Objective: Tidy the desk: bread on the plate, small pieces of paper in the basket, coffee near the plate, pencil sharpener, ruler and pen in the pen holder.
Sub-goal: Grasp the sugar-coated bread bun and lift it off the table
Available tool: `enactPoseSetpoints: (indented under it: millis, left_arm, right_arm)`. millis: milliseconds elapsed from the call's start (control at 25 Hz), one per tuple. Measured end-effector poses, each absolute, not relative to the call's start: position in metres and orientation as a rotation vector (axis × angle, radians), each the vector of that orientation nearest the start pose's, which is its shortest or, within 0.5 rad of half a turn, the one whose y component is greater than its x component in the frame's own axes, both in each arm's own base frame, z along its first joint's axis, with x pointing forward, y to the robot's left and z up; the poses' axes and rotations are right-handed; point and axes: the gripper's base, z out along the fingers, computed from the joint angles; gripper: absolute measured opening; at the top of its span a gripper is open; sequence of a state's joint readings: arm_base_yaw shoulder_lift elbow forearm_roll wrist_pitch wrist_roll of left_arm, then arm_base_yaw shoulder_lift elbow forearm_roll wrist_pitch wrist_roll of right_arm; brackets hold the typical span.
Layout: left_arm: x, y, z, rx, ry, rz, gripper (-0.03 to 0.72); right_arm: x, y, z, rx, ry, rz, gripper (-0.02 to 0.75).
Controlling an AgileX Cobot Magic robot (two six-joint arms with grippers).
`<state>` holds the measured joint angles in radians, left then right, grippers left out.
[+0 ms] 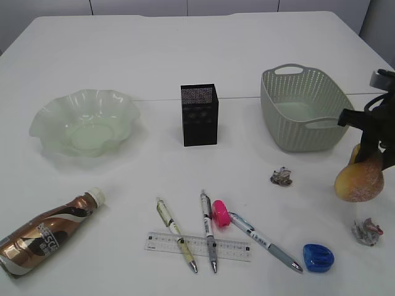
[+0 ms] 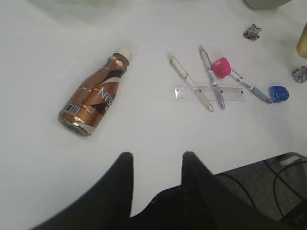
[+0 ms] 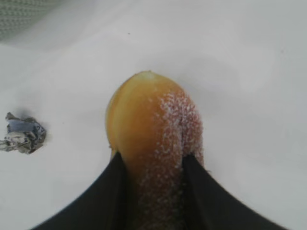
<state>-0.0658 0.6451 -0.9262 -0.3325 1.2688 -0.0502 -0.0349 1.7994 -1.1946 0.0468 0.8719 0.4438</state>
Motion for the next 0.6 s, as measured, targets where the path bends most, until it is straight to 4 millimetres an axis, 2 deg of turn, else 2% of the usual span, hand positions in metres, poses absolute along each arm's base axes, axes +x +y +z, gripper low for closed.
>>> enactPoseSetpoints:
  millis: [280,440,600]
  left_arm:
    - [0.076,-0.035,0.368,0.034,2.452,-0.507,0.250]
    - [0.076,-0.037,0.369,0.036,2.447,-0.549,0.250]
    - [0.075,-0.038,0.369,0.036,2.446,-0.561,0.250]
  right_arm:
    - [0.337,-0.007,0.235,0.458,2.799,0.125,0.225]
    - [0.328,-0.006,0.269,0.326,2.679,0.145,0.225]
    - [0.314,0.002,0.304,0.092,2.550,0.198,0.225]
